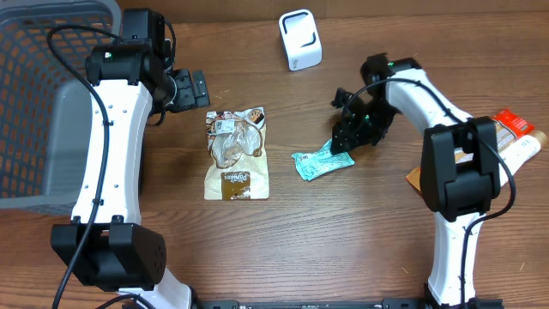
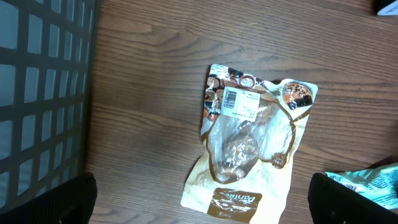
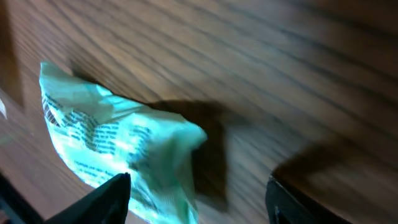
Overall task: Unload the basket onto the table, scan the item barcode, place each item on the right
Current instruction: 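Lower the right gripper onto the green bean bag and grasp it, then carry the green bean bag to the white scanner and hold it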
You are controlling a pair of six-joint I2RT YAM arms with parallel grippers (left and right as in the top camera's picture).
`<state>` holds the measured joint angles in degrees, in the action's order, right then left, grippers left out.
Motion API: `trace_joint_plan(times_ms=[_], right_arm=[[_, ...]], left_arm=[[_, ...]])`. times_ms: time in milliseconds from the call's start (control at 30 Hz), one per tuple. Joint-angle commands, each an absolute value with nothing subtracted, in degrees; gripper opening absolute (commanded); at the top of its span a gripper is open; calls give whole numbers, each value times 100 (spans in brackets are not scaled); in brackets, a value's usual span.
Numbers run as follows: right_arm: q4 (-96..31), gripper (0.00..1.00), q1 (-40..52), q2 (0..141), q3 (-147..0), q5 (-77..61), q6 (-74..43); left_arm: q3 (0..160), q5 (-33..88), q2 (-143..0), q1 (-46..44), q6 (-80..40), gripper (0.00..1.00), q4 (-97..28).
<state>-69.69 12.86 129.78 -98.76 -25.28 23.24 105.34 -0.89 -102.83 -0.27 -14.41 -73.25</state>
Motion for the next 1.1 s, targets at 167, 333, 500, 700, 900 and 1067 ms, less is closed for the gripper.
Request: trace_joint_plan(times_ms=[167, 333, 500, 700, 900, 1067], right_arm=[[-5948, 59, 1951, 12995, -9137, -1599, 1634], [-5623, 29, 2088, 12995, -8731, -1103, 1037], [-5719, 4, 2038, 12993, -8750, -1551, 1048], [-6117, 4, 1876, 12988, -9181, -2502, 1048], [-6943, 4, 1612, 12870, -10136, -3463, 1090], [-6838, 4, 1566, 12239, -10525, -3461, 867]], left_arm=[[10503, -58, -10307, -40, -1328, 100, -7321], [10503, -56, -10307, -40, -1328, 100, -7321], [10503, -56, -10307, -40, -1328, 100, -7321], [10503, -56, -10307, -40, -1328, 100, -7321], [10503, -56, -10307, -40, -1328, 100, -7321], [10503, -56, -10307, -40, -1328, 100, -7321]])
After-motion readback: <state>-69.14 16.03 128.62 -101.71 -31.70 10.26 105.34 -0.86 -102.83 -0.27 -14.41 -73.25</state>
